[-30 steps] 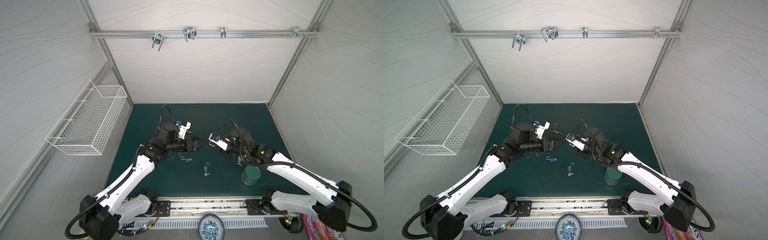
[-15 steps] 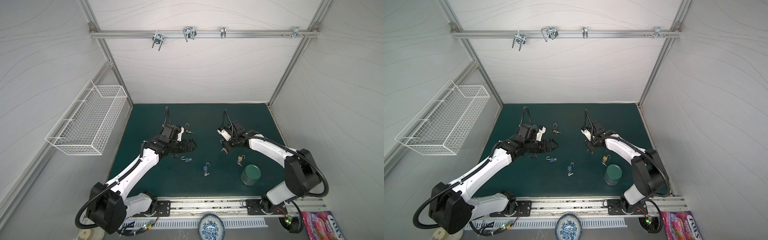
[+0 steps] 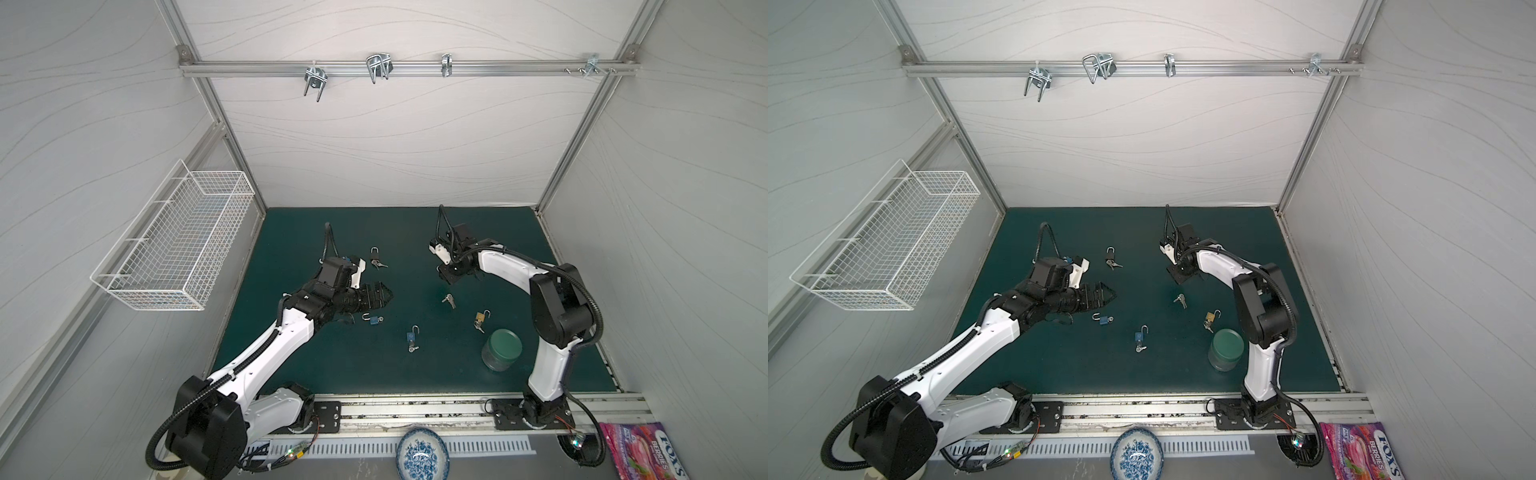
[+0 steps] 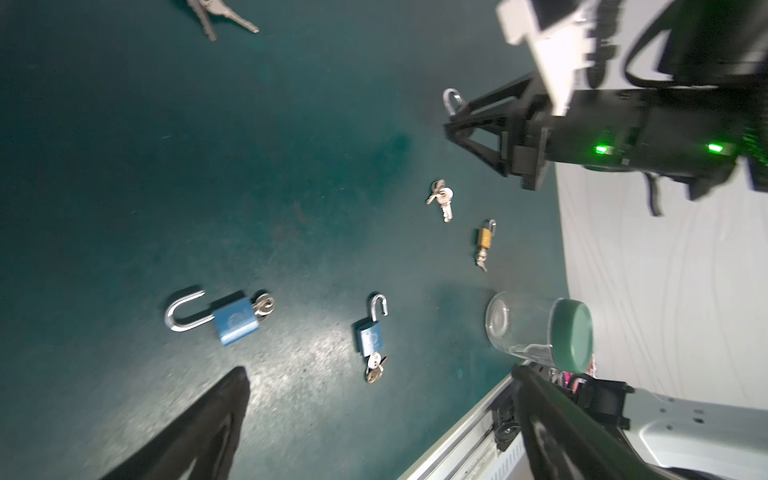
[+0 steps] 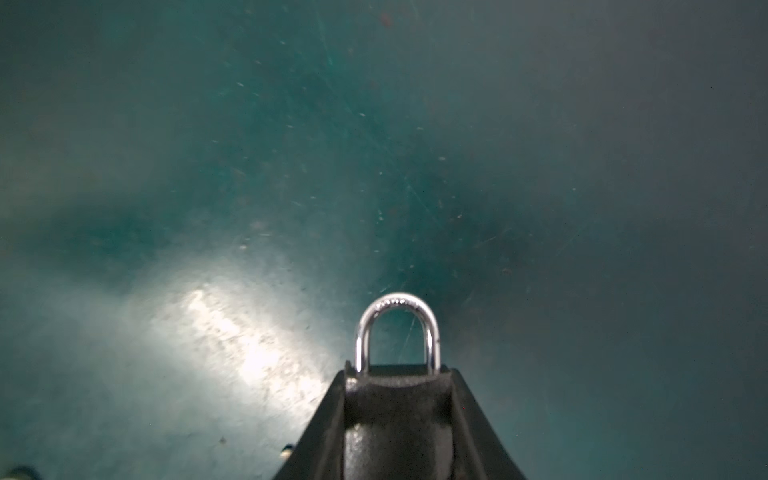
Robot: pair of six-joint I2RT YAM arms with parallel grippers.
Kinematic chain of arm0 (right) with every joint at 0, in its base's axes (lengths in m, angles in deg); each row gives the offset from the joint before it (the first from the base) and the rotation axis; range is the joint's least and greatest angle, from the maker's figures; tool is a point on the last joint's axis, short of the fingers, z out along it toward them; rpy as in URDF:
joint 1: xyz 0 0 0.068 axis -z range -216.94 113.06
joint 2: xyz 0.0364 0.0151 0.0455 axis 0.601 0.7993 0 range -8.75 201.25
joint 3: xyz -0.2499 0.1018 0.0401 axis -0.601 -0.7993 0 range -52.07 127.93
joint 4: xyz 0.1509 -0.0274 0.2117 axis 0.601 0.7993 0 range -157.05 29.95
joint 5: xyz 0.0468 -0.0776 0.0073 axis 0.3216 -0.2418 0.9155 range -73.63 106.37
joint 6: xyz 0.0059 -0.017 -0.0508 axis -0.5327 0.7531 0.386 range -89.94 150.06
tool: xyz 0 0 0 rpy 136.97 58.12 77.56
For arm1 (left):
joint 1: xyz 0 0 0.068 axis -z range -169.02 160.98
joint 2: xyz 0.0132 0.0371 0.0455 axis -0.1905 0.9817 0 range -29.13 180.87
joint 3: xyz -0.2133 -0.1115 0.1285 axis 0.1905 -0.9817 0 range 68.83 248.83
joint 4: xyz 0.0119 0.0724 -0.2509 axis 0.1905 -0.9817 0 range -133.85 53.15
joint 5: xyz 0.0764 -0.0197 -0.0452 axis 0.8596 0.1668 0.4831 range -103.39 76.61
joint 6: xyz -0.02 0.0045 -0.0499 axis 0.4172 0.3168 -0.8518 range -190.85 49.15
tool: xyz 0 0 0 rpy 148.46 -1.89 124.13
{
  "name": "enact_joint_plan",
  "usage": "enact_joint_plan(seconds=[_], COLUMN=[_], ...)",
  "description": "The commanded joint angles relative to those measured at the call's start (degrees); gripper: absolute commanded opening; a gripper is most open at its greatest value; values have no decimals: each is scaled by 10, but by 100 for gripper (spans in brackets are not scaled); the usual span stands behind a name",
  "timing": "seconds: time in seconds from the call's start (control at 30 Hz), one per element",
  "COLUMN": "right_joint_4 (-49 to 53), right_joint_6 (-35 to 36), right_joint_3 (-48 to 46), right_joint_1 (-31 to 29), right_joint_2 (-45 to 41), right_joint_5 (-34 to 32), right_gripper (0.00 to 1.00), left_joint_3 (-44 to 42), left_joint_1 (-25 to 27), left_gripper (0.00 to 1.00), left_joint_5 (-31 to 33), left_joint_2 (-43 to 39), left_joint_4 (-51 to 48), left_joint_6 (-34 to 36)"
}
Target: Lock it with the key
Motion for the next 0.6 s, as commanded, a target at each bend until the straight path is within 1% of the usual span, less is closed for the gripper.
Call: enact_joint_plan(seconds=[0.0,0.13,0.27,0.5,0.57], right_joint_4=[36,57,60,75,75], right_joint_6=[26,32,38,38,38], right_joint_3=[34,53,58,79,84], right_joint_1=[11,17,17,16,16], right_joint_2=[25,48,63,92,99], right_joint_5=[0,4,0,1,-5], right_gripper=[0,0,3,11,15], left_joint_3=[-2,6,5,5,0], left_joint_1=[-2,-2,-2,-2,-2], left_gripper=[99,99,99,99,99], left_joint_5=[-37,-68,-75,-84,-84], left_joint_2=[-7,4,5,8,4], left_joint_4=[47,57,61,59,61], left_joint_6=[1,-1,0,-5,-5])
